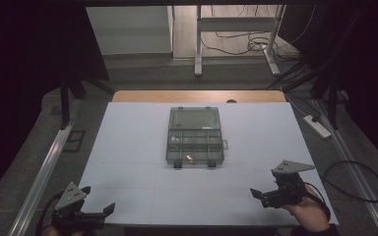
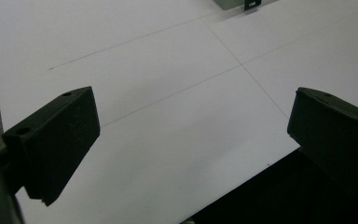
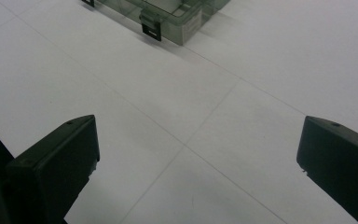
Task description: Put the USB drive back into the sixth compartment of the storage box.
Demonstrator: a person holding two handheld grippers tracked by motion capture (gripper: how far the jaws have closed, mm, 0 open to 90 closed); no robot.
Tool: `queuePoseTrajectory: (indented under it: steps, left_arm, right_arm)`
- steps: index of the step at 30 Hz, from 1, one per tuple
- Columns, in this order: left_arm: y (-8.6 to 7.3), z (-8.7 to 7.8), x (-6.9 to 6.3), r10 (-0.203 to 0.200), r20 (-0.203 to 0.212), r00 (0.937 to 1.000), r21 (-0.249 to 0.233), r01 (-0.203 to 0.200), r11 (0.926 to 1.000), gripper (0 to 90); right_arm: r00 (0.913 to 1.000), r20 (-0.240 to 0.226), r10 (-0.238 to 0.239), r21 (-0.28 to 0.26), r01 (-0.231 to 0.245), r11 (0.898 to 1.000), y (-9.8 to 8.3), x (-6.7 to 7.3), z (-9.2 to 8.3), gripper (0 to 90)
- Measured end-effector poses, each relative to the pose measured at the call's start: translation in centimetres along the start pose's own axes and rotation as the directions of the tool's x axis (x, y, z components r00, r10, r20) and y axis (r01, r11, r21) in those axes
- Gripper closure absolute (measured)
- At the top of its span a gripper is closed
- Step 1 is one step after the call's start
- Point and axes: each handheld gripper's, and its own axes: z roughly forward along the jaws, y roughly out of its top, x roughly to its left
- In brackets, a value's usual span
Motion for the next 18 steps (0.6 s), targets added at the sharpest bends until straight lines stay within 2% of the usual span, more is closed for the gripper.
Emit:
queuePoseTrajectory:
  steps: [10,18]
  left_arm:
    - [0.0,0.0,0.0,-0.001,0.0,1.0,0.0,0.001,1.0,2.2]
    - [0.0,0.0,0.0,-0.002,0.001,1.0,-0.001,0.002,1.0,2.3]
  right_arm:
    - [0.9971,0.056,0.051,-0.008,-0.051,0.999,-1.2,-0.5,-1.4,0.0]
    - [0.9936,0.093,0.064,0.012,-0.065,0.998,-2.0,-0.7,-2.1,0.0]
